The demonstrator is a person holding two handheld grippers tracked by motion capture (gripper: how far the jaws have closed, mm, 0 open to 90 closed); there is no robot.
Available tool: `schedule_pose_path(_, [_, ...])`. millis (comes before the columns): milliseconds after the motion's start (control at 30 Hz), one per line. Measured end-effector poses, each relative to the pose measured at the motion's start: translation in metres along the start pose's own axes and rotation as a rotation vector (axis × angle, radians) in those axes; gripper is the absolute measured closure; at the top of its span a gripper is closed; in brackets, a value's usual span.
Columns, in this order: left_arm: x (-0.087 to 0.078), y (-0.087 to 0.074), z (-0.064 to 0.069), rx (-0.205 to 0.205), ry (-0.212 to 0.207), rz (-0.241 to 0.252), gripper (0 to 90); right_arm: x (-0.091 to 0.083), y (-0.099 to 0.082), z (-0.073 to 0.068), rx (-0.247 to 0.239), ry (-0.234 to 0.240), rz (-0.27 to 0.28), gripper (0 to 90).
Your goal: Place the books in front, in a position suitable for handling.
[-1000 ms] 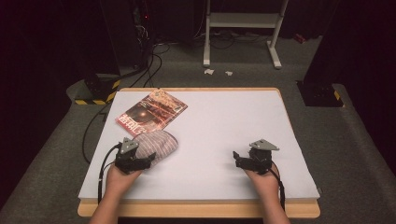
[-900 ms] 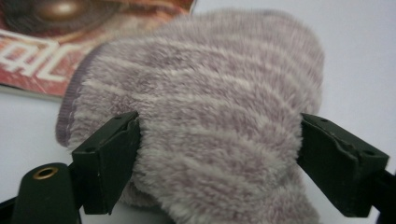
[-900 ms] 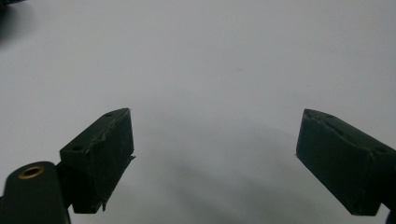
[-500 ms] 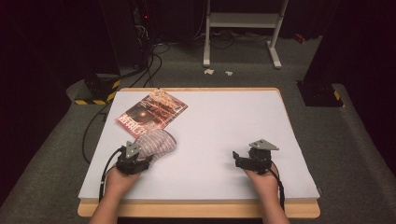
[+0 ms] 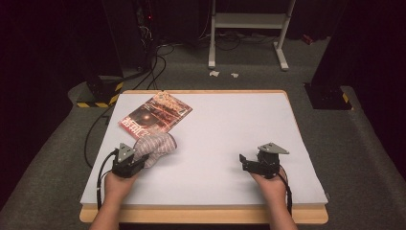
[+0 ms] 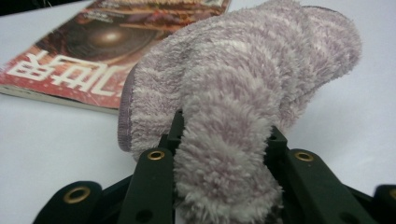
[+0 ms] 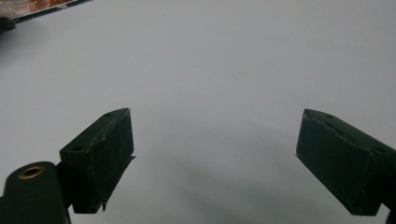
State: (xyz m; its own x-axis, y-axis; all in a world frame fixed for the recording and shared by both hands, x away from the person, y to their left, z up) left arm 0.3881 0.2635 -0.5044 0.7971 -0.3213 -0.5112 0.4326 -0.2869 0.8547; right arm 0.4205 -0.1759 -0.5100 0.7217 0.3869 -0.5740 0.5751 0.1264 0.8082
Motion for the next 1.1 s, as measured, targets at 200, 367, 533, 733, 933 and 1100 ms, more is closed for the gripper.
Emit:
schedule_pose_path(200, [-0.006,0.006,0.002,-0.005,-0.001,0.045,66.4,-0.001,0.001,-0.001,0.0,0.014,0.011,10.8])
schedule_pose_path(367, [-0.01,0.012,0.009,0.003,-0.011,0.081,66.4,-0.003,0.002,-0.002,-0.012,0.018,0.019,10.5])
schedule_pose_path(533, [-0.009,0.021,0.023,0.027,-0.031,0.109,66.4,-0.006,0.009,0.002,-0.012,0.028,0.027,10.9])
schedule_pose_path(733, [-0.001,0.03,0.035,0.002,-0.081,0.112,66.3,-0.014,0.005,0.01,-0.033,0.035,0.045,15.3])
schedule_pose_path(933, [0.012,0.051,0.061,0.047,-0.094,0.128,66.3,-0.014,-0.004,0.01,-0.043,0.04,0.033,16.1])
schedule_pose_path(1100, [0.031,0.07,0.086,0.077,-0.125,0.145,66.3,-0.02,-0.006,0.014,-0.023,0.044,0.059,17.3])
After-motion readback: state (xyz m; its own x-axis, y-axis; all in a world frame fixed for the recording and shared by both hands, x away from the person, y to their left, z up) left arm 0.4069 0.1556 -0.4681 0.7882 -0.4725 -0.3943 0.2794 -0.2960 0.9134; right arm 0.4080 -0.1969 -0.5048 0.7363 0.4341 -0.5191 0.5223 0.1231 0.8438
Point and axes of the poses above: each handheld gripper's, and its own axes: x roughly forward along the jaws, y roughly out of its top, z roughly to its right, the point moved 4 cm from there along x, roughly forward along the jaws, and after that the axes turned 4 degrees about x, right-handed, at the moved point
